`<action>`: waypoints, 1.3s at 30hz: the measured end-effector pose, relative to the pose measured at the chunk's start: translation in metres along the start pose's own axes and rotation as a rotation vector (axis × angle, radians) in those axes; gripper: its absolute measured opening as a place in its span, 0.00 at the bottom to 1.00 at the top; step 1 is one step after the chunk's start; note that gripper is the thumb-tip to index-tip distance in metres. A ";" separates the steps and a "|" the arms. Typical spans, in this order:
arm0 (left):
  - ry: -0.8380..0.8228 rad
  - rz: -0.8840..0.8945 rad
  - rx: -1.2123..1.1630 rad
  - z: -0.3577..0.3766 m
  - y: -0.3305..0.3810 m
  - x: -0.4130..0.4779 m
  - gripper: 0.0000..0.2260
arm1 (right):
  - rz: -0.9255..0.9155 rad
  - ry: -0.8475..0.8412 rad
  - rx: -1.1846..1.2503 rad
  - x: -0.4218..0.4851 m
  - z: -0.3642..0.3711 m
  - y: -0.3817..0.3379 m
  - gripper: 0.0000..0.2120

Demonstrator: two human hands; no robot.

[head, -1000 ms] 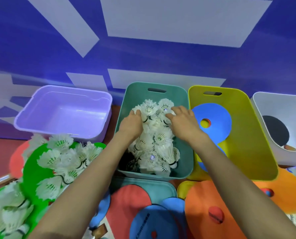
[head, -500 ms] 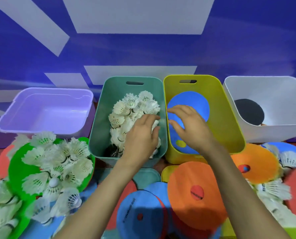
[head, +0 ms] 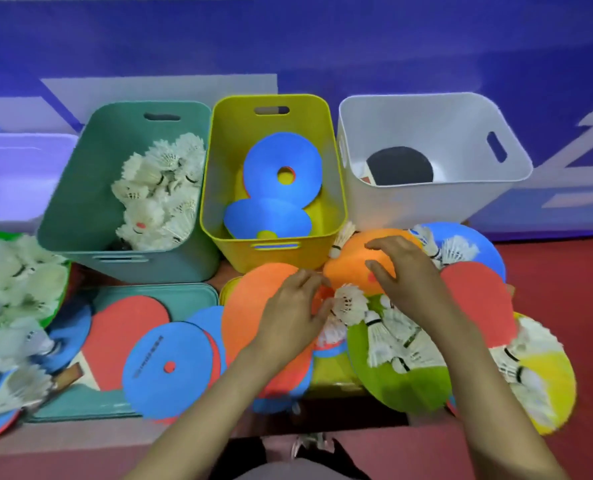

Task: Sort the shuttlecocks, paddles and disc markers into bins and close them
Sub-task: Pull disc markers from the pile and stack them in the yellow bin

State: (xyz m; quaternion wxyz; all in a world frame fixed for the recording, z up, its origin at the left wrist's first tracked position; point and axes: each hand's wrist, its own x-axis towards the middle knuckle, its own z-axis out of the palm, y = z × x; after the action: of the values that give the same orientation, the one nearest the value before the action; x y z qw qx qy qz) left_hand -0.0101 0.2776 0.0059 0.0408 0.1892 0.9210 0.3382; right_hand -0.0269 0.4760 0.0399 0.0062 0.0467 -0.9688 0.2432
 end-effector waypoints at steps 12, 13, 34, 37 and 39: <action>-0.092 -0.113 0.182 0.045 0.024 0.006 0.10 | 0.061 -0.304 -0.008 0.051 0.052 0.044 0.23; -0.059 -0.128 0.150 0.044 0.024 0.007 0.11 | 0.056 -0.317 -0.003 0.062 0.058 0.047 0.24; 0.158 -0.279 -0.187 0.028 0.020 0.001 0.10 | 0.166 0.013 -0.051 0.054 0.050 0.041 0.12; 0.209 -0.277 -0.207 0.019 0.020 -0.002 0.10 | 0.112 0.159 -0.010 0.023 0.033 0.029 0.09; 0.260 -0.264 -0.187 0.012 0.019 -0.003 0.10 | 0.036 0.299 0.023 0.006 0.024 0.021 0.05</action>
State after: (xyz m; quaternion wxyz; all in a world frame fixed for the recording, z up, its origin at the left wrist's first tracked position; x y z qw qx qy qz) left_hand 0.0011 0.2974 0.0088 -0.0172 0.0169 0.8999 0.4353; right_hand -0.0344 0.4826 0.0094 0.1456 -0.0071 -0.9549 0.2588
